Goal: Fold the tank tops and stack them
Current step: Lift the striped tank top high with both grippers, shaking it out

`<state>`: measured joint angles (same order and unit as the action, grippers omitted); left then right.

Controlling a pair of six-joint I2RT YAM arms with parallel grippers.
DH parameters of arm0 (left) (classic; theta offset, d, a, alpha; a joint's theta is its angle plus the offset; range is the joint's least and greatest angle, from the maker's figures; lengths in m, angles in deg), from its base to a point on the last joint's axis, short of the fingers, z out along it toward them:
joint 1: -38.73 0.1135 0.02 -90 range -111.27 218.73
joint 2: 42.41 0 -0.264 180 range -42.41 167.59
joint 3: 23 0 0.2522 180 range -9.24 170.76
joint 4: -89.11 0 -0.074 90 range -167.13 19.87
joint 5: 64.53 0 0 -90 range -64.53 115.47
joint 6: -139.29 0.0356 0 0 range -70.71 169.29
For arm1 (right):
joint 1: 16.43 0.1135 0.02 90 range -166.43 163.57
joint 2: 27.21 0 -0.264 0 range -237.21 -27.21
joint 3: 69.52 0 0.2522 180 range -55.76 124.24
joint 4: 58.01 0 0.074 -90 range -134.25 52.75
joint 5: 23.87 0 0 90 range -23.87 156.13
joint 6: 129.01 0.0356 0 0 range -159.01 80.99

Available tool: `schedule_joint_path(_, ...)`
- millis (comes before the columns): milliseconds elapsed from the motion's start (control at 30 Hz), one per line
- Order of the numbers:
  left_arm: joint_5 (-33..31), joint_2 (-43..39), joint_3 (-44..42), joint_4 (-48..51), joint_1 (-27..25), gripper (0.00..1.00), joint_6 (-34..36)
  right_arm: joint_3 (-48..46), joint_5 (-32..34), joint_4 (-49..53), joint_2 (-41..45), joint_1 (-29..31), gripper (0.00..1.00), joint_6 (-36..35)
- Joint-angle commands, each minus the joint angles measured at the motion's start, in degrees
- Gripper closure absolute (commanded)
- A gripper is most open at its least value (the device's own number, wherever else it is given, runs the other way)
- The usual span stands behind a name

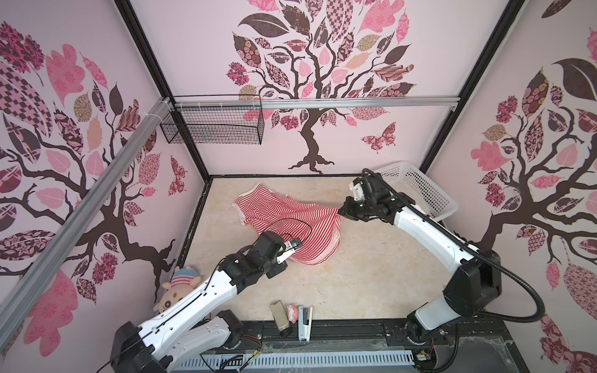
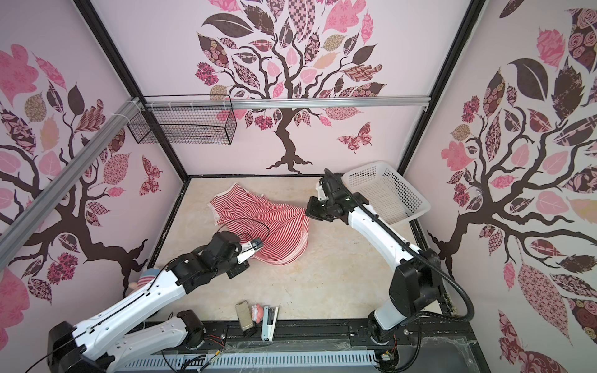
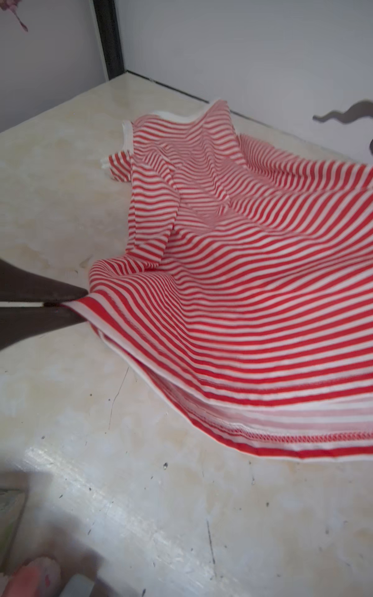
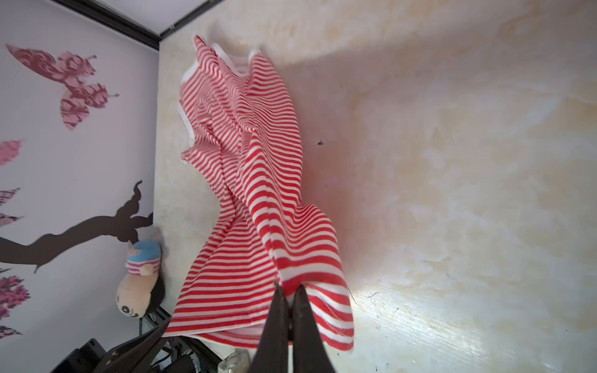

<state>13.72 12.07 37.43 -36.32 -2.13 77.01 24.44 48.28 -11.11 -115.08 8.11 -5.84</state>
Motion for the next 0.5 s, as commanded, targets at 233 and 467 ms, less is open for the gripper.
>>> schedule_joint_path(233, 7.5, -5.9, 19.1, 6.1, 18.0, 1.00, 1.8, 10.1, -0.4, 6.0, 12.5, -2.4, 1.00, 0.1)
schedule_joint_path(467, 12.6, -2.7, 34.8, 7.1, 28.9, 1.00, 1.0, 20.6, 2.0, 11.8, 16.8, -2.4, 1.00, -1.1)
